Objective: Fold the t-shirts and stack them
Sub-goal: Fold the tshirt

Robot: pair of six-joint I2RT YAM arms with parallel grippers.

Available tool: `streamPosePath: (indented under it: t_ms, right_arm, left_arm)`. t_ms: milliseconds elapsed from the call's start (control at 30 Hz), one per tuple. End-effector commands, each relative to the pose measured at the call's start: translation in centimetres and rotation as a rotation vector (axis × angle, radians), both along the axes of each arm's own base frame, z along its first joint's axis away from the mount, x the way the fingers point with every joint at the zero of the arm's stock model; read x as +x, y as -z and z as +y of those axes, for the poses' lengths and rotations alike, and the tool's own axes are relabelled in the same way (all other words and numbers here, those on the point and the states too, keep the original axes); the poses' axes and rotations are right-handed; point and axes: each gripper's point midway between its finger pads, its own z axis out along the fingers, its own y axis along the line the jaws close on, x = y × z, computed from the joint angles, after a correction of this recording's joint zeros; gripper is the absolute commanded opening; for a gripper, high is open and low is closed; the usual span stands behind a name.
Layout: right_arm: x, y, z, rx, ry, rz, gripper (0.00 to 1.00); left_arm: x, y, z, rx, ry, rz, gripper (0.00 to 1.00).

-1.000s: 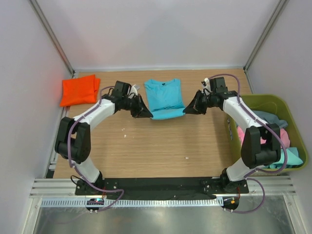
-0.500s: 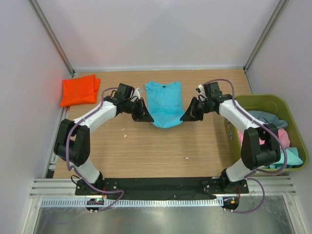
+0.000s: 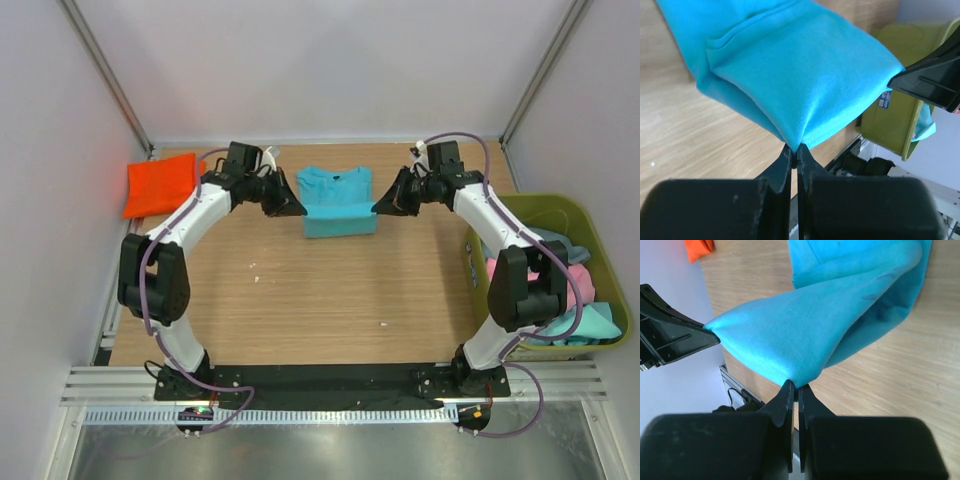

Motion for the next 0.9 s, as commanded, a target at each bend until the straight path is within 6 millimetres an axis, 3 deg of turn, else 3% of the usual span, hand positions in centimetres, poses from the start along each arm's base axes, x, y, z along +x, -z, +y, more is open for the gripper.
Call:
streamPosePath:
  t_ms: [0, 33, 167, 233, 300, 367, 400, 433, 467, 500, 533, 567, 600, 633, 667, 700, 733, 800, 833, 867]
  right_arm:
    - [-2.2, 0.0, -0.3, -0.009, 0.0, 0.02, 0.01]
    - [-3.2, 1.0, -0.5, -0.017, -0.005, 0.052, 0.01]
    - [-5.9, 1.9, -0.4, -0.024, -0.03, 0.089, 0.01]
    - [-5.4, 2.2, -0.3, -0.021, -0.024, 0.087, 0.02]
    - [-3.7, 2.9, 0.0, -0.008, -0.017, 0.09, 0.01]
    - [-0.6, 1.0, 0.5, 0.006, -0.02, 0.023, 0.01]
    - [2.2, 0.0, 1.0, 0.008, -0.026, -0.023, 0.01]
    - [3.9, -0.6, 1.1, 0.008, -0.026, -0.053, 0.01]
    - [5.8, -1.2, 1.4, 0.011, -0.025, -0.09, 0.01]
    - [8.0, 0.7, 1.5, 0.006, -0.022, -0.07, 0.01]
    - [11.2, -2.4, 1.9, 0.018, -0.019, -0.178, 0.01]
    - [13.1, -2.8, 2.2, 0.027, -0.012, -0.22, 0.02]
    - [15.7, -2.4, 2.7, 0.038, -0.006, -0.249, 0.1]
    - [16.7, -2.5, 3.1, 0.06, -0.012, -0.272, 0.39]
    - [17.8, -2.0, 3.3, 0.06, -0.01, -0.298, 0.49]
    - [18.1, -1.9, 3.3, 0.057, -0.005, -0.305, 0.56]
    - [17.9, -2.6, 3.3, 0.068, -0.01, -0.317, 0.72]
    - [16.6, -1.6, 3.1, 0.067, -0.023, -0.289, 0.74]
    - [15.9, -2.5, 3.1, 0.07, -0.026, -0.3, 0.75]
    - [14.9, -1.1, 3.0, 0.065, -0.033, -0.261, 0.75]
  left_arm:
    - [-2.4, 0.5, 0.3, -0.008, 0.025, 0.042, 0.0]
    - [-3.0, 0.6, 0.3, -0.014, 0.027, 0.056, 0.0]
    - [-5.0, 1.5, 0.3, -0.025, 0.024, 0.107, 0.0]
    - [-4.0, 1.0, 0.1, -0.032, 0.021, 0.08, 0.0]
    - [-2.3, 1.6, 0.1, -0.024, 0.007, 0.073, 0.0]
    - [0.9, 0.1, 0.1, -0.032, -0.015, 0.012, 0.0]
    - [2.3, 1.5, 0.1, -0.012, -0.012, 0.018, 0.0]
    - [4.9, -0.9, -0.1, -0.015, -0.022, -0.069, 0.0]
    - [6.2, -1.2, -0.2, -0.004, -0.022, -0.103, 0.0]
    - [7.9, 0.4, -0.2, 0.027, -0.025, -0.104, 0.0]
    - [10.4, -1.7, -0.3, 0.036, -0.049, -0.195, 0.0]
    - [11.9, -1.5, -0.2, 0.057, -0.059, -0.233, 0.0]
    - [13.6, -0.2, -0.1, 0.098, -0.062, -0.266, 0.15]
    - [16.0, -1.4, 0.5, 0.146, -0.113, -0.347, 0.36]
    - [17.0, -1.3, 1.0, 0.185, -0.135, -0.374, 0.65]
    - [17.6, -1.8, 1.3, 0.232, -0.134, -0.416, 0.74]
    - [18.0, -1.4, 1.9, 0.271, -0.151, -0.425, 0.79]
    - [17.4, -1.2, 2.4, 0.293, -0.152, -0.407, 0.82]
    - [16.9, -0.9, 2.5, 0.293, -0.148, -0.392, 0.83]
    - [16.5, -0.5, 2.7, 0.292, -0.146, -0.374, 0.83]
